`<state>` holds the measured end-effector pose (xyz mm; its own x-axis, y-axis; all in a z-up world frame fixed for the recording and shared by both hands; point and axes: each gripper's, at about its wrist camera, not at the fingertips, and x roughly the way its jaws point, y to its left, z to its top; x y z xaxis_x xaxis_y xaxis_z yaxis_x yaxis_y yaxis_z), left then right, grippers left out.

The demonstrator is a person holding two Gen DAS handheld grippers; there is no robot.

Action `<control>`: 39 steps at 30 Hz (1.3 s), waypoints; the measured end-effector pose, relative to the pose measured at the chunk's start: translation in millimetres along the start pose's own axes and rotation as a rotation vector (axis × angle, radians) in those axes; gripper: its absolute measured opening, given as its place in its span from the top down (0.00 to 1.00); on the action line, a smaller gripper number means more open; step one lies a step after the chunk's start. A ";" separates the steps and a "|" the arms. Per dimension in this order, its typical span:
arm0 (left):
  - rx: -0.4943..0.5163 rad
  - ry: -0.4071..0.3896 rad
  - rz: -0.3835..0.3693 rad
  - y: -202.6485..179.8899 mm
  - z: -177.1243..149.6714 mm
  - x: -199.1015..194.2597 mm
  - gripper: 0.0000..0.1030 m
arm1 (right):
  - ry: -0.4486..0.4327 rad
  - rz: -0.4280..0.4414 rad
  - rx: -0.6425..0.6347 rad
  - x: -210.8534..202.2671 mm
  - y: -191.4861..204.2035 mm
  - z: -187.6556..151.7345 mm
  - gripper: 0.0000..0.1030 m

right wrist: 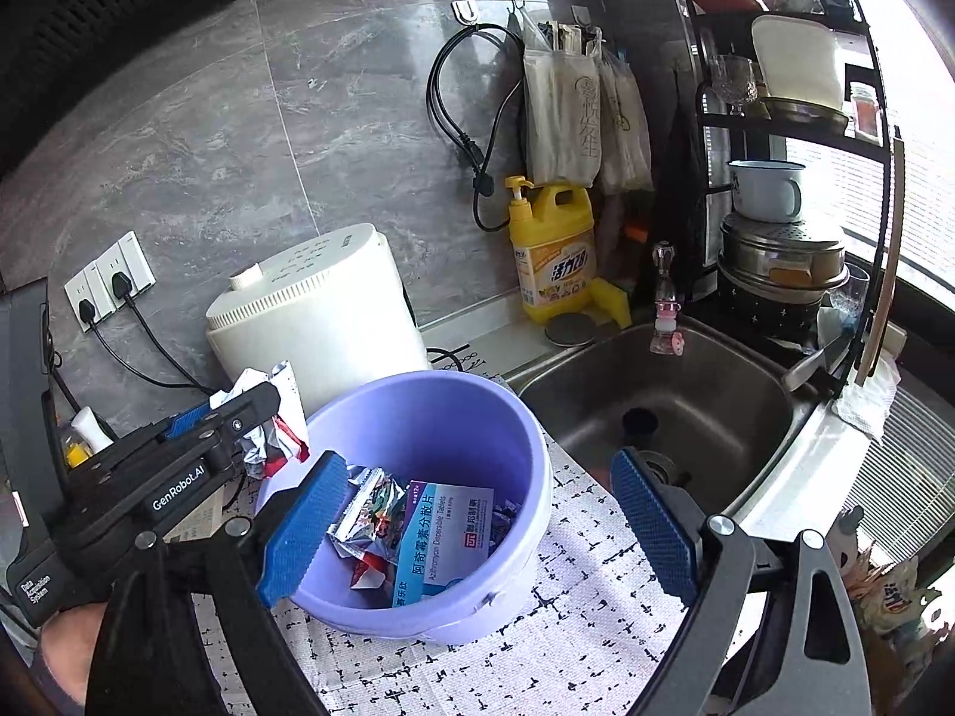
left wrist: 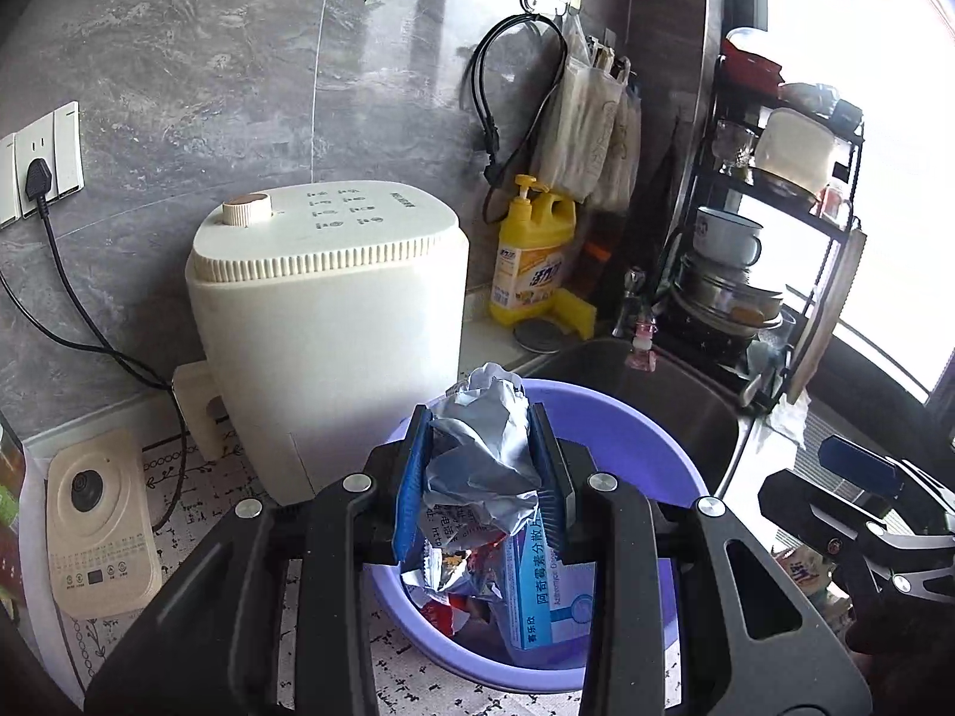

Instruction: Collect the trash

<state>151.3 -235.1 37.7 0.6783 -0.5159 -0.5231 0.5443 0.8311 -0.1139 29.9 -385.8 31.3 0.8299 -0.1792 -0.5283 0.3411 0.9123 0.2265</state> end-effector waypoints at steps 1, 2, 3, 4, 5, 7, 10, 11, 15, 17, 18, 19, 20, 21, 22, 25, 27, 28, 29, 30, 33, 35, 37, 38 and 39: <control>0.004 0.003 -0.008 -3.8 0.6 2.1 0.68 | -0.003 -0.005 0.004 -1.4 -3.3 0.5 0.15; 0.008 0.005 -0.013 -7.5 1.0 4.3 0.68 | -0.006 -0.011 0.009 -3.0 -7.1 0.8 0.15; 0.012 0.008 -0.019 -11.0 1.8 6.9 0.68 | -0.008 -0.015 0.015 -4.3 -10.7 0.9 0.15; 0.017 0.012 -0.024 -14.0 2.4 9.3 0.68 | -0.010 -0.020 0.020 -5.4 -14.2 0.8 0.15; 0.023 0.017 -0.029 -17.0 2.8 12.1 0.67 | -0.012 -0.025 0.024 -6.3 -17.4 0.6 0.15; 0.032 0.027 -0.034 -21.0 3.6 16.9 0.61 | -0.013 -0.033 0.034 -7.1 -22.9 0.5 0.14; 0.018 0.008 0.002 -18.0 3.7 15.4 0.28 | -0.011 -0.039 0.042 -6.5 -28.7 -0.2 0.15; 0.007 0.002 0.014 -14.7 3.5 13.3 0.24 | -0.010 -0.038 0.044 -6.1 -30.6 -0.7 0.15; -0.008 0.026 0.053 -1.7 2.1 9.3 0.23 | -0.004 -0.015 0.051 -3.1 -28.5 -2.1 0.15; -0.005 0.025 0.069 2.3 0.8 4.0 0.18 | 0.006 0.008 0.061 -1.6 -26.2 -2.4 0.15; -0.005 0.024 0.075 4.3 0.2 1.1 0.17 | 0.010 0.017 0.064 -1.2 -24.9 -2.7 0.14; -0.005 0.024 0.079 6.6 0.0 -2.2 0.15 | 0.011 0.022 0.061 -1.5 -22.5 -3.0 0.14; -0.007 0.024 0.083 8.7 -0.6 -5.3 0.14 | 0.013 0.025 0.055 -1.4 -20.1 -3.2 0.14; -0.008 0.025 0.088 10.8 -1.1 -8.4 0.14 | 0.016 0.029 0.050 -1.0 -17.8 -2.6 0.14; -0.010 0.029 0.100 13.5 -1.4 -12.1 0.13 | 0.019 0.034 0.047 -0.9 -15.4 -2.5 0.14; -0.049 0.035 0.122 26.6 -1.1 -24.9 0.11 | 0.027 0.051 0.039 -1.8 -6.6 -2.4 0.14; -0.073 0.043 0.143 36.1 -1.6 -33.2 0.11 | 0.029 0.065 0.029 -3.7 0.5 -2.0 0.10; -0.081 0.042 0.154 40.4 -1.9 -37.7 0.11 | 0.029 0.073 0.025 -4.8 4.4 -1.6 0.09; -0.088 0.040 0.161 44.8 -2.5 -43.0 0.11 | 0.031 0.082 0.022 -5.5 8.3 -1.6 0.07; -0.093 0.037 0.170 48.8 -3.1 -48.0 0.10 | 0.034 0.092 0.018 -5.8 12.8 -1.3 0.07; -0.100 0.030 0.207 60.7 -6.1 -63.9 0.09 | 0.045 0.118 -0.006 -7.3 25.9 -2.0 0.08; -0.108 0.026 0.224 68.6 -8.1 -75.1 0.08 | 0.050 0.124 -0.014 -8.2 30.3 -2.5 0.08; -0.117 0.022 0.237 75.9 -10.1 -86.7 0.08 | 0.060 0.139 -0.025 -10.1 38.4 -4.0 0.08; -0.120 0.020 0.243 79.5 -11.0 -92.8 0.08 | 0.064 0.147 -0.030 -11.2 42.4 -5.0 0.08; -0.122 0.019 0.253 82.6 -12.6 -98.9 0.08 | 0.067 0.153 -0.036 -12.3 46.4 -6.3 0.08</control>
<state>123.0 -112.8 69.3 0.7751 -0.2858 -0.5635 0.2946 0.9524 -0.0778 32.8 -339.0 43.1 0.8393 -0.0134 -0.5435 0.1960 0.9399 0.2795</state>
